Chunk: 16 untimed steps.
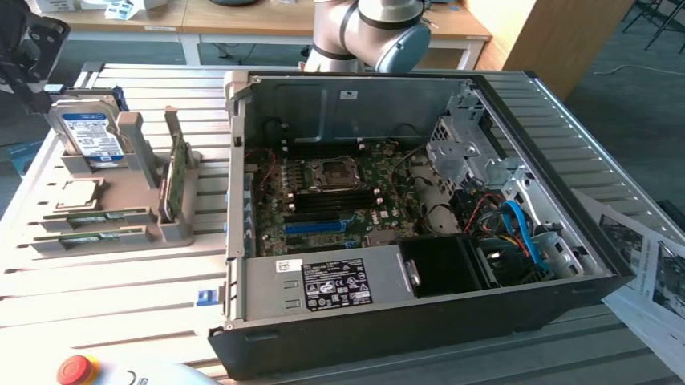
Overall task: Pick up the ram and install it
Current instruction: 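Pick up the ram and move it above insertion slot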
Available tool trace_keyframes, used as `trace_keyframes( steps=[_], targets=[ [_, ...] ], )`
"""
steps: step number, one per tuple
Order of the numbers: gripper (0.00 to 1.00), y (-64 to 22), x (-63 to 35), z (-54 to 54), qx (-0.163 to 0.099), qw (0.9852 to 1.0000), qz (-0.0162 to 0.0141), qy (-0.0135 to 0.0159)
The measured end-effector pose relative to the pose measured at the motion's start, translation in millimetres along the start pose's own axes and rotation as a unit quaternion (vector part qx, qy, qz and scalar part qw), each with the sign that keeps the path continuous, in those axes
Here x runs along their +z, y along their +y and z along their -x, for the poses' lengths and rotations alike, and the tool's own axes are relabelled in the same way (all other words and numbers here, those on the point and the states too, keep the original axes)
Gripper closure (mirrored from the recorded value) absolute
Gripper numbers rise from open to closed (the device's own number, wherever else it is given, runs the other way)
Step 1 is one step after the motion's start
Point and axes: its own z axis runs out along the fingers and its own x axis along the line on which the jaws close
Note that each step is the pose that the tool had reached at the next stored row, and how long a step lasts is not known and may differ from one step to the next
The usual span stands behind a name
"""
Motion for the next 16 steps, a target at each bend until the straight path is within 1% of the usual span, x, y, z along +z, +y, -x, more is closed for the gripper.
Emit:
trace_keyframes(
  steps=[16],
  targets=[
    [0.90, -11.1, -0.5, 0.3, 0.000, 1.0000, 0.0000, 0.0000]
  ],
)
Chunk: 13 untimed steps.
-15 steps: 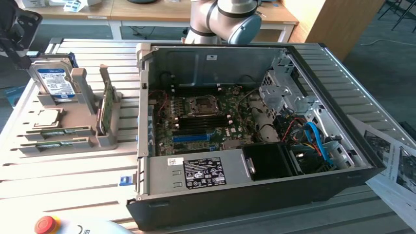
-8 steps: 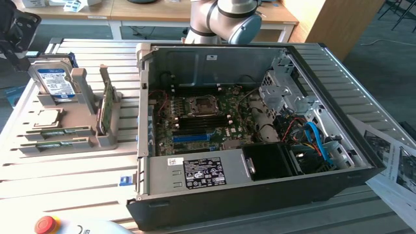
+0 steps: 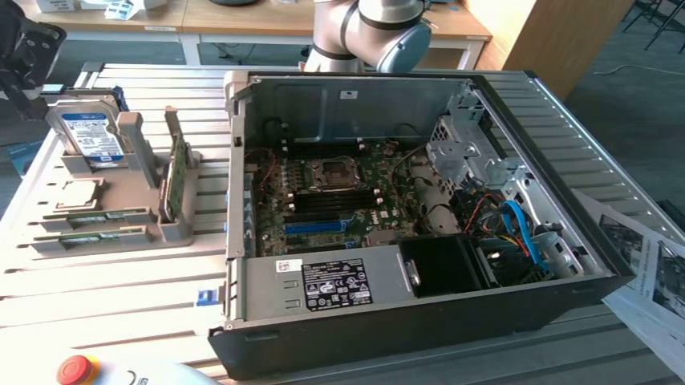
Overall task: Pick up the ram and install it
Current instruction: 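Pick up the ram and move it above insertion slot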
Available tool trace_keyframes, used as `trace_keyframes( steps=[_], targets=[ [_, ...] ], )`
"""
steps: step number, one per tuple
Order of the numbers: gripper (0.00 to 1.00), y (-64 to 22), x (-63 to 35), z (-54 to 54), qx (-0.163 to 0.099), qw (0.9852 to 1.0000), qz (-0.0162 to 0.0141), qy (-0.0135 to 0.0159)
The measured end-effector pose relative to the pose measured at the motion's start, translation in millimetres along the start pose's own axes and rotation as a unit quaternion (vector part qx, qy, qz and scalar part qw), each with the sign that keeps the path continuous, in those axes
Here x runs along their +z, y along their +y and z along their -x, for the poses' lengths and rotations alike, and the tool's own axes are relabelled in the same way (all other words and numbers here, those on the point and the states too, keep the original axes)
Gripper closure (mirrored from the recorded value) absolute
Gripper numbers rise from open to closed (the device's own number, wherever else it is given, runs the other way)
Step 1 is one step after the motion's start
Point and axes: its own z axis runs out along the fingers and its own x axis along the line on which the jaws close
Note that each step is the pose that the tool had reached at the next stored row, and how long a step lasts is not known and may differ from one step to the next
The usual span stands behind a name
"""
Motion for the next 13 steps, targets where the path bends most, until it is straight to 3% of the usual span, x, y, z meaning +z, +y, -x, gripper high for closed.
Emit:
trace_keyframes(
  steps=[13],
  targets=[
    [0.90, -2.2, -0.1, 0.1, -0.002, 1.0000, 0.0000, 0.0001]
  ],
)
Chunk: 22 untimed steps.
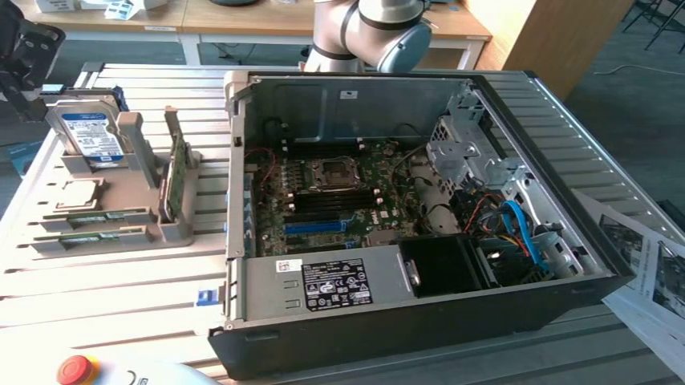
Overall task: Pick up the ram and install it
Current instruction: 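Pick up the ram and move it above insertion slot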
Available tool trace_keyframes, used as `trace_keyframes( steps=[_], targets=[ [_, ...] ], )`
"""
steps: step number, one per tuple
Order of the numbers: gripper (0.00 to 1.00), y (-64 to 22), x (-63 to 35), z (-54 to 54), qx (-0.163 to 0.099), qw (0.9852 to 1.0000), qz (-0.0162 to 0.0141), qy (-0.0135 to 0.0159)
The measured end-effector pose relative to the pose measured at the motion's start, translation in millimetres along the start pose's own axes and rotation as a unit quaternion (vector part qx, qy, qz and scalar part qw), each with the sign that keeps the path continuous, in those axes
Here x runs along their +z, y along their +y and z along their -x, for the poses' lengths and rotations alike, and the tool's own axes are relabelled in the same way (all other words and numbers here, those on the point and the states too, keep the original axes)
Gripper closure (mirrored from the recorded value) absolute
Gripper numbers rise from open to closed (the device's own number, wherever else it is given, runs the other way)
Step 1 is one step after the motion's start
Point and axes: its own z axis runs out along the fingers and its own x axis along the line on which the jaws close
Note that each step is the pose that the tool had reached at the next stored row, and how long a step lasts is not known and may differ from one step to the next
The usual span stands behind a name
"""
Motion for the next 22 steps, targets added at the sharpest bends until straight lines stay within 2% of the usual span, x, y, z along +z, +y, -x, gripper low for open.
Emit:
trace_keyframes(
  steps=[7, 13, 18, 22],
  targets=[
    [0.90, 0.0, 0.0, 0.0, -0.022, 0.9998, 0.0005, 0.0010],
    [0.90, 0.0, 0.0, 0.0, -0.053, 0.9986, 0.0012, 0.0024],
    [0.90, 0.0, 0.0, 0.0, -0.083, 0.9965, 0.0019, 0.0038],
    [0.90, 0.0, 0.0, 0.0, -0.109, 0.9940, 0.0026, 0.0050]
  ],
)
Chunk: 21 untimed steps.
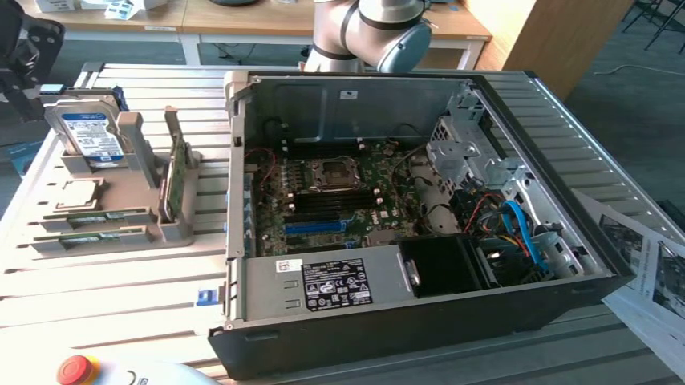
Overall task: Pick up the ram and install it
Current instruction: 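Pick up the ram and move it above insertion slot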
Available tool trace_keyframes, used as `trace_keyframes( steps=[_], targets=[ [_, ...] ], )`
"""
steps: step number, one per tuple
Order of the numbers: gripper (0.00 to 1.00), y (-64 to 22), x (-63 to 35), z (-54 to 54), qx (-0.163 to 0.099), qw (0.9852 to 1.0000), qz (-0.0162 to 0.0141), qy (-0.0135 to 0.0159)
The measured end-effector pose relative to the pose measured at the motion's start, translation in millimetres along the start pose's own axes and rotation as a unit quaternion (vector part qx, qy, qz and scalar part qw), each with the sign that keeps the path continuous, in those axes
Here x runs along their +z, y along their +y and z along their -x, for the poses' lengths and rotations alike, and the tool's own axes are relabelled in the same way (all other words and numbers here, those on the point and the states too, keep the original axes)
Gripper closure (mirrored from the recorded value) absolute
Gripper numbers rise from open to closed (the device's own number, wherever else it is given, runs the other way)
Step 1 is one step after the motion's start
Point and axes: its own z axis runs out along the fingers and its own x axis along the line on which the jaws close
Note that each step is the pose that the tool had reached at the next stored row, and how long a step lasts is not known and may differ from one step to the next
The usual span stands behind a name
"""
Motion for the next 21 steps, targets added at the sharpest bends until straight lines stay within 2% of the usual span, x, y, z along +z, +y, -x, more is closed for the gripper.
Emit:
trace_keyframes(
  steps=[6, 11, 16, 21],
  targets=[
    [0.90, -0.1, 0.0, 0.0, -0.039, 0.9993, 0.0009, 0.0018],
    [0.90, -0.1, 0.0, 0.0, -0.073, 0.9974, 0.0017, 0.0033],
    [0.90, -0.2, 0.0, 0.0, -0.108, 0.9941, 0.0025, 0.0049],
    [0.90, -0.2, 0.0, 0.0, -0.145, 0.9894, 0.0034, 0.0066]
  ],
)
